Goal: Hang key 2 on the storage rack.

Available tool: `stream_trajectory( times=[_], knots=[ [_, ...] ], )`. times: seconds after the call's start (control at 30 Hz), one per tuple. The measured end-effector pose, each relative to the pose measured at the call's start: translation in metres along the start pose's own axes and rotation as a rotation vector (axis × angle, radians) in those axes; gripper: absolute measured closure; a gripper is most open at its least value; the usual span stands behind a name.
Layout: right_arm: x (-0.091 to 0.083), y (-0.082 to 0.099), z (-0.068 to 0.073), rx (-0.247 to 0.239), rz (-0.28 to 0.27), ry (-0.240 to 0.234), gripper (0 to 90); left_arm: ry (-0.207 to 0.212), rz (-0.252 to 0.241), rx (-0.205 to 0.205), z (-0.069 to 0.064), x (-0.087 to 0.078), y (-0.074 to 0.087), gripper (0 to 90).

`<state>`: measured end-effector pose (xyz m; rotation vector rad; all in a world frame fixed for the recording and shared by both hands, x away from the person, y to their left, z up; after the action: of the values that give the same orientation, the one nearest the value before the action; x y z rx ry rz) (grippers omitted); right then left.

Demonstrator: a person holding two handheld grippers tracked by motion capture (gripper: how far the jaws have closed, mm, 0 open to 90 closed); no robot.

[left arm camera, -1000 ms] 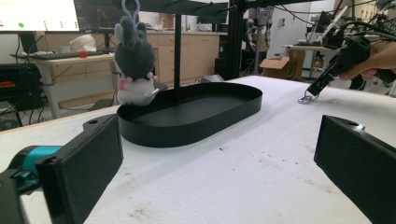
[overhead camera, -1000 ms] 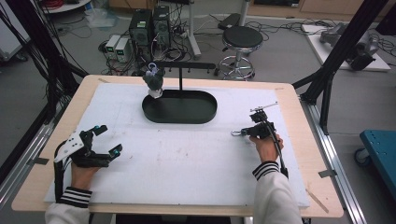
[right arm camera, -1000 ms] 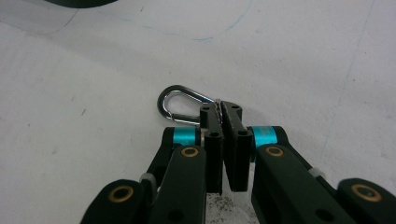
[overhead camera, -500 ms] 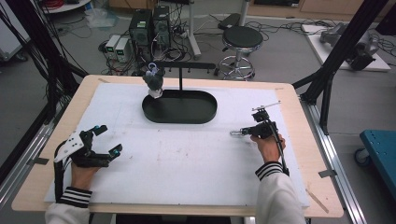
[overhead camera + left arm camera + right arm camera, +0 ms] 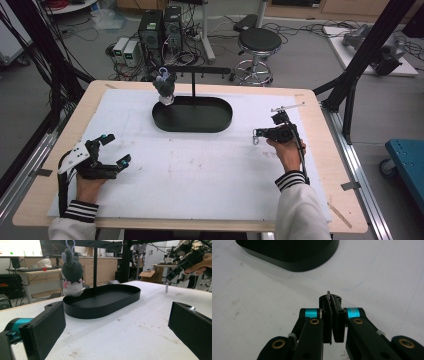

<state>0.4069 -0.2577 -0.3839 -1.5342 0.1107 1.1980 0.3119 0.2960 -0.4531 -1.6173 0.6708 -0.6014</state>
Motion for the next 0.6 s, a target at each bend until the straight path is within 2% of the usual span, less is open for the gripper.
stream_trajectory(
  times=[0.17,0.27,0.43,0.6],
  knots=[
    [-0.008,-0.015,0.005,-0.041,-0.027,-0.012,89.0,0.0,0.001,0.002,0.0,0.0,0.0,1.7],
    [-0.014,-0.024,0.006,-0.038,-0.062,-0.038,89.0,0.002,0.001,0.003,0.0,0.0,0.0,1.7],
    [-0.023,-0.043,0.012,-0.066,-0.086,-0.05,88.9,0.002,-0.002,0.005,-0.001,0.0,0.0,1.7],
    [-0.034,-0.066,0.017,-0.106,-0.134,-0.077,88.9,0.001,-0.002,0.006,-0.001,0.0,0.0,1.7]
  ],
)
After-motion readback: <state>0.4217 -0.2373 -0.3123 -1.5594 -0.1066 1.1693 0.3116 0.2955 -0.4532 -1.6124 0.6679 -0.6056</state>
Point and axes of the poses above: each handheld gripper's, and its own axes: x roughly forward along the jaws, y roughly out of its underside, z roughly to its left, the point moved 1 cm from there along x, roughly forward along the jaws, and after that the axes turned 8 degrees about -x, right-handed, at the moved point
